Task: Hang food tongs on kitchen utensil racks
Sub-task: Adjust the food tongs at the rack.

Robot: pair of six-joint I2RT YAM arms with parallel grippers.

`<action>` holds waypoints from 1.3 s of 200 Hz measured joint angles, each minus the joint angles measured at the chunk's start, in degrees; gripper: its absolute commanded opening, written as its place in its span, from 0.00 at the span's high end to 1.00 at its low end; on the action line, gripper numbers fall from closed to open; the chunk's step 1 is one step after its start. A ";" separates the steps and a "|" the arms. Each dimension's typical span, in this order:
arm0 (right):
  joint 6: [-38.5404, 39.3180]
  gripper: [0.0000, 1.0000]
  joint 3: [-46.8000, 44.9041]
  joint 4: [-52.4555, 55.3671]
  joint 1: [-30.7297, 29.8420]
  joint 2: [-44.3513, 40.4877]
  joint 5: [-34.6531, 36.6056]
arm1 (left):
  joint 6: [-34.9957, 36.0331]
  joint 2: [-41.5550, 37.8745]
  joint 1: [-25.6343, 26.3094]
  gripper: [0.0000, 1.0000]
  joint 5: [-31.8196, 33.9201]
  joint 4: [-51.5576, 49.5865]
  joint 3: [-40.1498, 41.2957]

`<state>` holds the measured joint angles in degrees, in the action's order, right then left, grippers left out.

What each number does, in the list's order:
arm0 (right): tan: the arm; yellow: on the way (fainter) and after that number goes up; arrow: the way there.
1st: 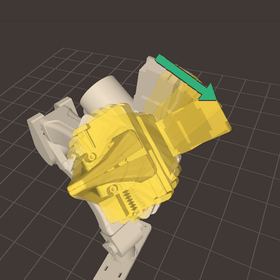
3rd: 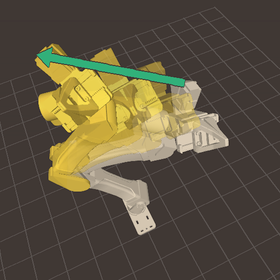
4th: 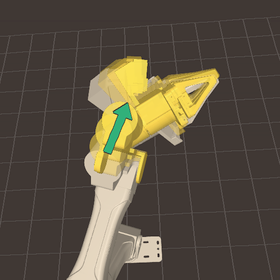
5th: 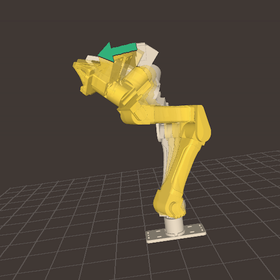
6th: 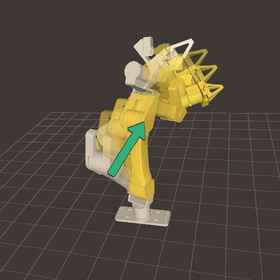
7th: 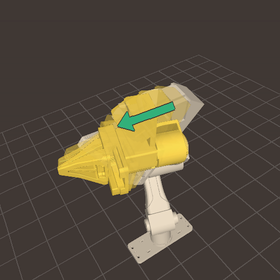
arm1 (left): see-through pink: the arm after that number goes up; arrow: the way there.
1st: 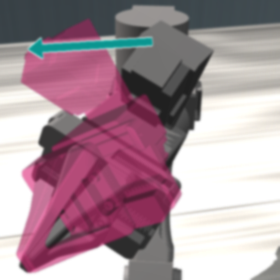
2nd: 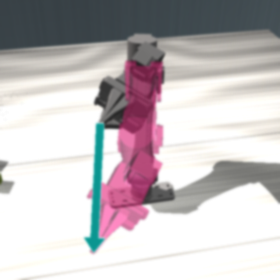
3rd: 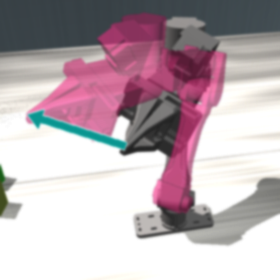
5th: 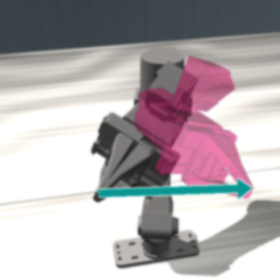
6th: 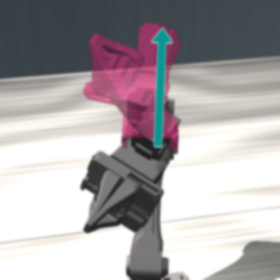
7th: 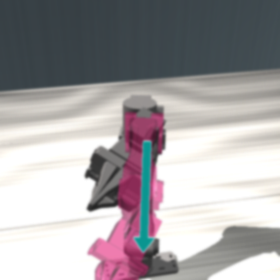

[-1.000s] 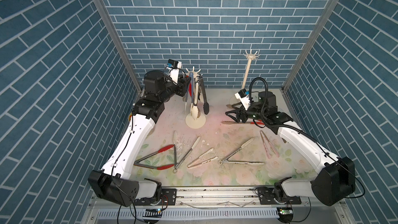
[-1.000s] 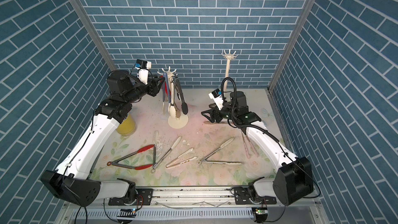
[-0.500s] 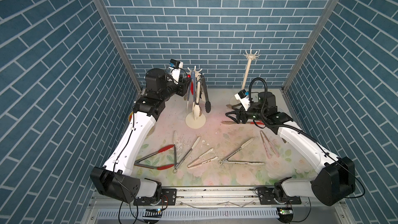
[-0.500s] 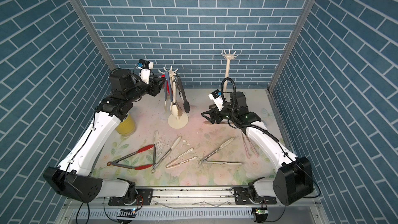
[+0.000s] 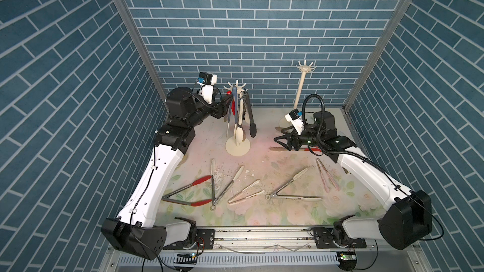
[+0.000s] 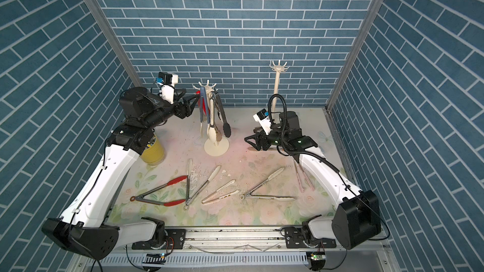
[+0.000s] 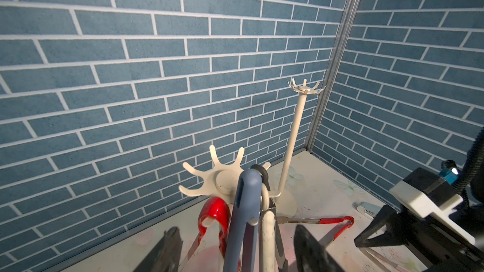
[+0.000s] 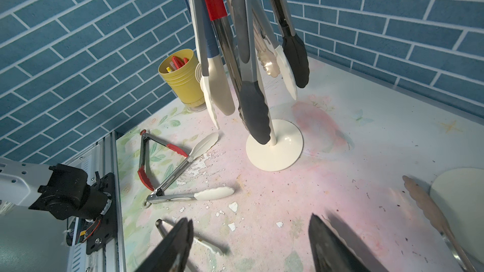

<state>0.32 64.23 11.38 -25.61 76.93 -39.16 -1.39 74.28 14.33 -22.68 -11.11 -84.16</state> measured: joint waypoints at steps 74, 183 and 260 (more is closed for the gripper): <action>0.02 0.29 0.00 0.22 0.00 0.00 -0.11 | 0.15 3.54 1.73 0.39 0.98 -0.07 0.00; 0.15 0.30 0.00 0.63 -0.02 0.07 -0.11 | 1.42 4.00 0.15 0.52 3.56 -0.20 -0.04; 0.15 0.31 1.01 0.66 -0.02 1.05 -0.13 | 1.86 4.07 -2.73 0.60 2.01 -0.72 -0.04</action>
<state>0.47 65.23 12.03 -25.63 77.97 -39.29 0.47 78.35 11.60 -20.67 -11.84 -84.20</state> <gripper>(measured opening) 0.691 0.442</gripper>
